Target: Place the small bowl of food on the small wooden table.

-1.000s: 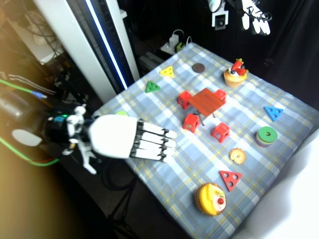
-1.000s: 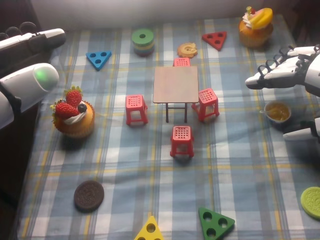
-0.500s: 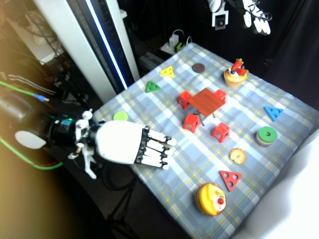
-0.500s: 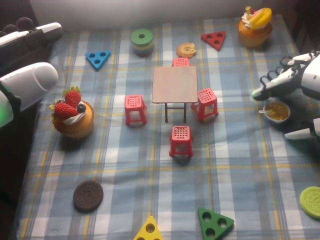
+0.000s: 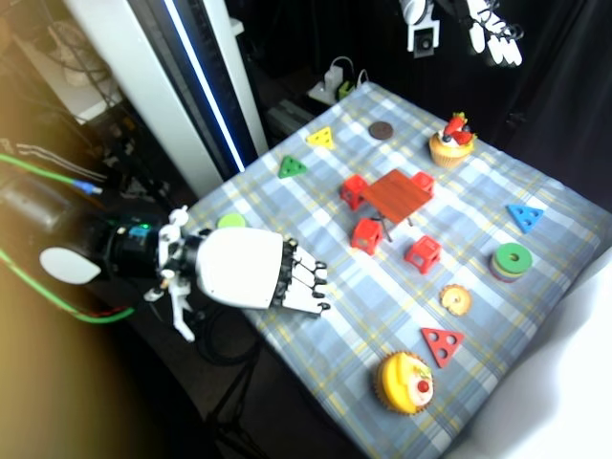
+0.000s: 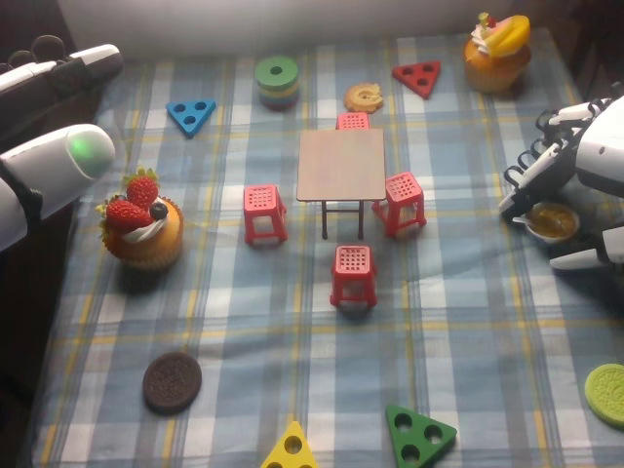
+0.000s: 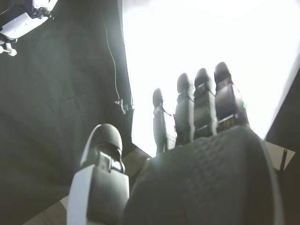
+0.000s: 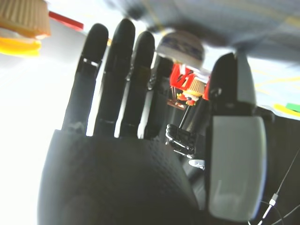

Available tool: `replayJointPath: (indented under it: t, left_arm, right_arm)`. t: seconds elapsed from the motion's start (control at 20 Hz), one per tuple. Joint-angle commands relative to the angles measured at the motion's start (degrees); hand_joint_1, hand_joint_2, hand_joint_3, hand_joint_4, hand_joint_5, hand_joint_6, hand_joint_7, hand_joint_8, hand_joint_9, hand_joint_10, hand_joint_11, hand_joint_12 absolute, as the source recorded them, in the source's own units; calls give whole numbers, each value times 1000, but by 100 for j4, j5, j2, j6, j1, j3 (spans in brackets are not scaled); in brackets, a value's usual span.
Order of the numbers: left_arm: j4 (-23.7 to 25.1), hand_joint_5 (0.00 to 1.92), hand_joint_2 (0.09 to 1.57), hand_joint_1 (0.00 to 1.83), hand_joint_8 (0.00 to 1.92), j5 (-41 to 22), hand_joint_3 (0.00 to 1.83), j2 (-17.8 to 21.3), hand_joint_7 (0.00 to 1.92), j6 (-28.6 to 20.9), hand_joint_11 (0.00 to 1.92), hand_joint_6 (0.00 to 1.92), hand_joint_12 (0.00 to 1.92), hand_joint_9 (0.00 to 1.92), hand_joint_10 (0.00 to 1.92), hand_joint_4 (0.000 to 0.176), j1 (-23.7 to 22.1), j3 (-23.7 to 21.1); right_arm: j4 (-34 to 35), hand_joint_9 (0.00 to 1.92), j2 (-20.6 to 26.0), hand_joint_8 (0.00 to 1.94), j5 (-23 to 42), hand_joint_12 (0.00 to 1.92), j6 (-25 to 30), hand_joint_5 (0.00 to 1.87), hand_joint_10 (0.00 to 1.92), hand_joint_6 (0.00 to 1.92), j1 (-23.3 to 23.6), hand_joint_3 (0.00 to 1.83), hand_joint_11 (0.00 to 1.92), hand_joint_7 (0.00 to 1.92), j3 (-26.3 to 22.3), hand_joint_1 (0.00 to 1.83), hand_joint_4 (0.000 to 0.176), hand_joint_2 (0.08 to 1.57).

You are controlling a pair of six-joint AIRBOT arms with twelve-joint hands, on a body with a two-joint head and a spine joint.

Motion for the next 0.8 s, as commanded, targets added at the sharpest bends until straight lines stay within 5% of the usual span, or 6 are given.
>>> replayJointPath:
  t: [0.0, 0.2, 0.25, 0.6, 0.65, 0.75]
  left_arm:
    - [41, 328, 1207, 110, 6, -696, 2, 18, 283, -63, 12, 1, 238, 151, 4, 167, -60, 23]
    - [41, 342, 1198, 116, 0, -699, 0, 24, 280, -72, 0, 3, 256, 151, 0, 161, -60, 24]
    - [41, 340, 1199, 132, 1, -698, 0, 24, 281, -74, 0, 1, 262, 156, 2, 170, -60, 25]
    - [40, 342, 1198, 114, 0, -697, 0, 21, 280, -75, 0, 1, 265, 156, 0, 174, -60, 35]
    - [40, 349, 1199, 126, 0, -696, 0, 21, 281, -75, 0, 3, 261, 158, 2, 171, -60, 39]
    - [37, 349, 1197, 123, 3, -696, 0, 20, 289, -75, 1, 2, 266, 168, 6, 168, -60, 46]
  right_arm:
    - [143, 1026, 32, 10, 561, 962, 3, 1027, 23, 854, 59, 6, 589, 1044, 34, 1138, 0, 1080]
    - [159, 1173, 27, 5, 538, 1040, 3, 990, 25, 14, 59, 0, 735, 1155, 41, 1128, 0, 967]
    - [159, 1218, 26, 299, 538, 1114, 3, 1010, 33, 700, 59, 0, 760, 1309, 41, 1240, 0, 1023]
    - [89, 1358, -3, 571, 685, 1155, 3, 1006, 49, 942, 286, 2, 889, 1229, 28, 1253, 0, 1059]
    - [77, 1106, -6, 491, 759, 1195, 3, 1000, 838, 917, 348, 0, 840, 1213, 19, 1363, 0, 1060]
    - [40, 955, -21, 932, 952, 1504, 3, 1019, 1043, 851, 498, 0, 753, 1041, -6, 1259, 0, 1096]
